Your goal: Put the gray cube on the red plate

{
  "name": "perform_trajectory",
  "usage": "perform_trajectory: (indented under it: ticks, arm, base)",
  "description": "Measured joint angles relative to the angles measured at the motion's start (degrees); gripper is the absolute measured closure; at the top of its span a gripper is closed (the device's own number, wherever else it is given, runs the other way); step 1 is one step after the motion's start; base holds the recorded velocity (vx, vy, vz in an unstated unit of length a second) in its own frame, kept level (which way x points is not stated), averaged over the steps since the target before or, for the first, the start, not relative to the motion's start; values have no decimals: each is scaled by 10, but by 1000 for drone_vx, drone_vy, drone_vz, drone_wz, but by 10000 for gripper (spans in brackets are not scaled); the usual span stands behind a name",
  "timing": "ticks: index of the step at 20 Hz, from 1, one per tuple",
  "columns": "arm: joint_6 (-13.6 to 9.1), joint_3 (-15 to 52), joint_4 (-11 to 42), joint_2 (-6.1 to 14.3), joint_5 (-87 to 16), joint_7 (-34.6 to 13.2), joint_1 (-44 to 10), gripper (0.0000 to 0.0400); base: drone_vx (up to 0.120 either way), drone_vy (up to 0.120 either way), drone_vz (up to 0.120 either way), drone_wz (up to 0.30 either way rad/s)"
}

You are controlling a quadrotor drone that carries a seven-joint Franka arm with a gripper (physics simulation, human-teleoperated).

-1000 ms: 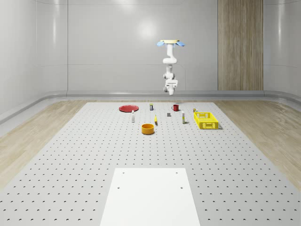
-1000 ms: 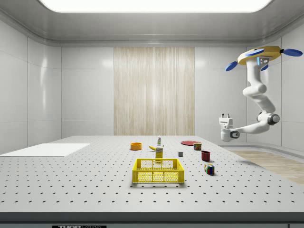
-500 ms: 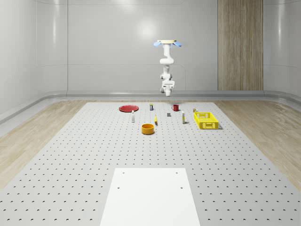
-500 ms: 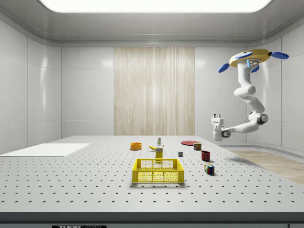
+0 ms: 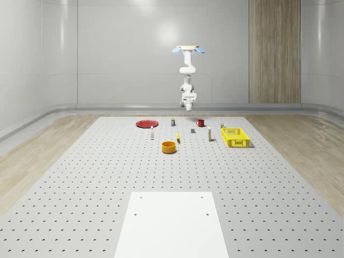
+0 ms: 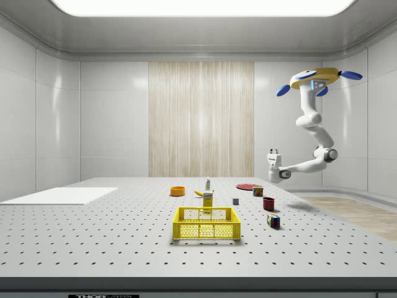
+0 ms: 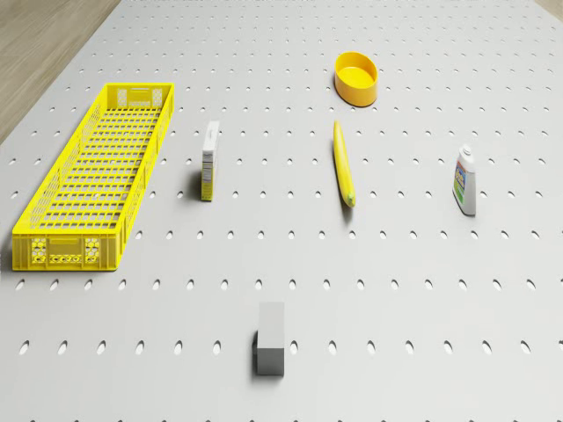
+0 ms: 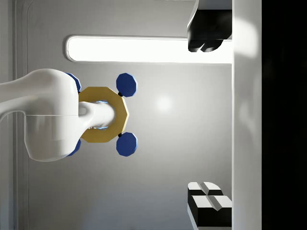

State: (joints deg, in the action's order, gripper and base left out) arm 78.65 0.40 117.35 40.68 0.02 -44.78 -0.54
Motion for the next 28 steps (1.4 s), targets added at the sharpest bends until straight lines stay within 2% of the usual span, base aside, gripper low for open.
perform_trajectory:
  ticks: [19, 24, 28]
  arm:
    - [9, 30, 7, 6, -42, -5, -9, 0]
    - [12, 71, 14, 9, -99, -13, -22, 0]
    - [16, 137, 34, 14, -194, -27, -43, 0]
  base:
    - [120, 0, 0, 0]
    - [120, 0, 0, 0]
    - [120, 0, 0, 0]
